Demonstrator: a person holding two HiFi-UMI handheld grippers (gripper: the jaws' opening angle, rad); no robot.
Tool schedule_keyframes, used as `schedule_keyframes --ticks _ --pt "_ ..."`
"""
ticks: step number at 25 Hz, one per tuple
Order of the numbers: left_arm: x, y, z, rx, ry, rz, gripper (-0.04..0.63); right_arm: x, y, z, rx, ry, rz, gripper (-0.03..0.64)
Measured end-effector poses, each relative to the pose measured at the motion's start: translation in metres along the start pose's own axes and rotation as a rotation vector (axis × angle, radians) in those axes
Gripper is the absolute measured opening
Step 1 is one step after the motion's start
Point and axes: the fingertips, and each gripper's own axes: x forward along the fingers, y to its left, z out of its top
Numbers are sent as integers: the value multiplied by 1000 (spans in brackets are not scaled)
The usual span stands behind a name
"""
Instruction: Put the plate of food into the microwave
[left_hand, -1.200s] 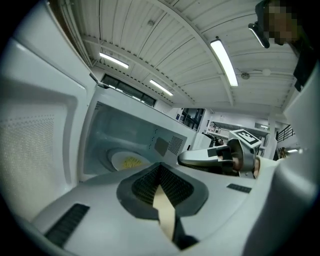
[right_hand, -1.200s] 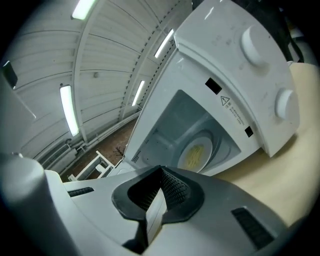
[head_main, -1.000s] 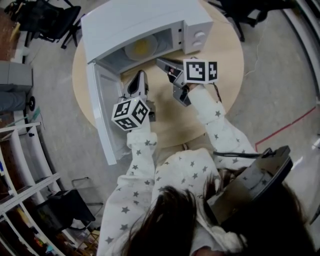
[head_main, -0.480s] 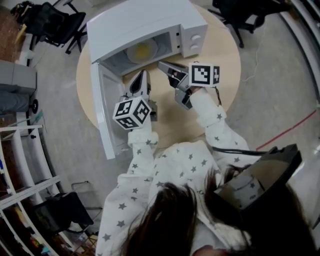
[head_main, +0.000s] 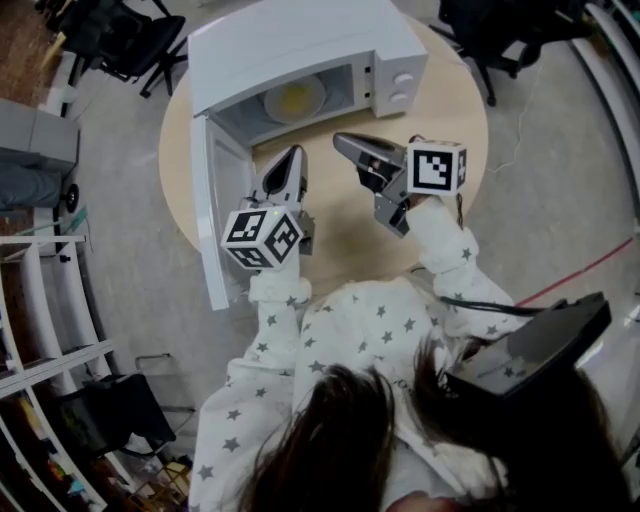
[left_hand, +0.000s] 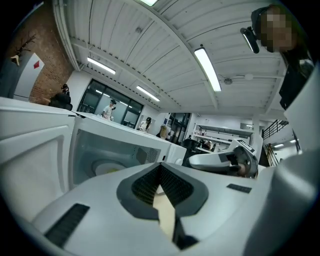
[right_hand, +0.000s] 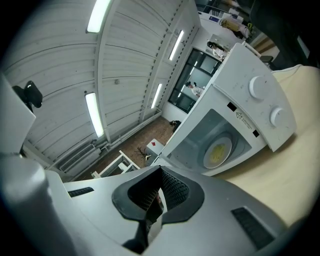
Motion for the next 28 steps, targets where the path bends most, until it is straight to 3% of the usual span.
schedule_keyframes --ticks 4,8,15,20,28 --pt "-6 -9 -2 -26 0 -12 2 -5 17 -1 -39 7 31 6" --pt "-6 -19 5 -7 -5 -34 2 -7 19 1 -51 -1 29 6" --pt "-6 -26 7 0 -10 -41 2 -9 17 -1 -41 2 39 6" --pt "-7 -24 4 10 2 -35 1 -12 8 -7 -41 11 -13 6" --pt "-10 -18 4 -2 -2 -24 2 -18 8 -2 -25 -28 10 6"
